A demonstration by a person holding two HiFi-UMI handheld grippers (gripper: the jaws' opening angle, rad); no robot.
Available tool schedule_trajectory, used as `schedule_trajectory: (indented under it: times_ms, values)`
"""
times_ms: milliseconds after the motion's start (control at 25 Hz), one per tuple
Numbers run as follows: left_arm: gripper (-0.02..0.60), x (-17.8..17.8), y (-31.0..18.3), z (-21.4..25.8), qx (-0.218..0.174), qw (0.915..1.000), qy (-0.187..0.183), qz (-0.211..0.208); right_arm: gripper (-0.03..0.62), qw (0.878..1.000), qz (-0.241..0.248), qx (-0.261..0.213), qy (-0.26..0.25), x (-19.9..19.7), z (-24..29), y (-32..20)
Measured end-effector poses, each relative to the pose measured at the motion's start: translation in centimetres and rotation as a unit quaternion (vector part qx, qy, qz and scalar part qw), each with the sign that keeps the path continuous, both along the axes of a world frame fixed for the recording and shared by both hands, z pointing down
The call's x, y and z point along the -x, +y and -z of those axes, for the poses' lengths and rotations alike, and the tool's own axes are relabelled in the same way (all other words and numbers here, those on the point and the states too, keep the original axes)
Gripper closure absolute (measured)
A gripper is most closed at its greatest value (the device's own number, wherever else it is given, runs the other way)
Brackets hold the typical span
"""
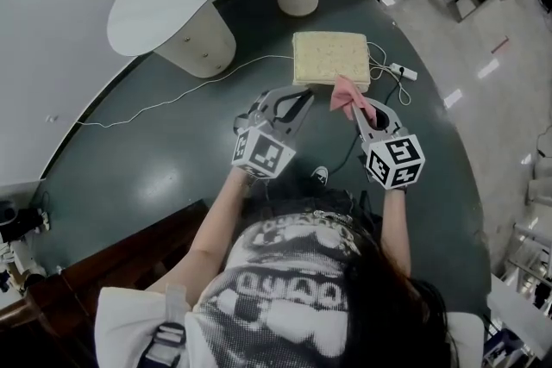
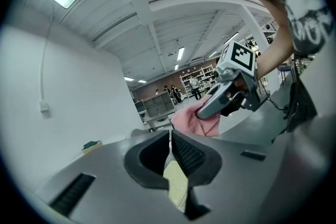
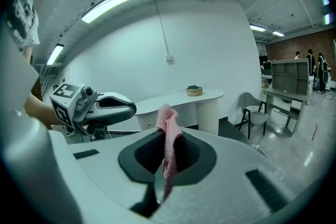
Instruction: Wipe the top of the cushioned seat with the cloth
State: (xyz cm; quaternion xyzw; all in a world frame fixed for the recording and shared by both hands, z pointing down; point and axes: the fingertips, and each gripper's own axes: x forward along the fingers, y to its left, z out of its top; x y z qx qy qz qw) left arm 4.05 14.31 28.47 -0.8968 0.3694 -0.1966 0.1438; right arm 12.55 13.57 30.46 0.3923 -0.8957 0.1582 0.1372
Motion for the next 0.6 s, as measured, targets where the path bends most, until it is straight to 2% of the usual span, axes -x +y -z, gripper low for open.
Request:
schedule_trajectory:
  times_ms: [600]
  values:
    - [0.569, -2.2, 1.4, 0.0, -0.003, 1.0000, -0.002, 0.002, 0.585, 1.000, 0.011, -0.009, 0.004, -1.7, -0.2, 1.0]
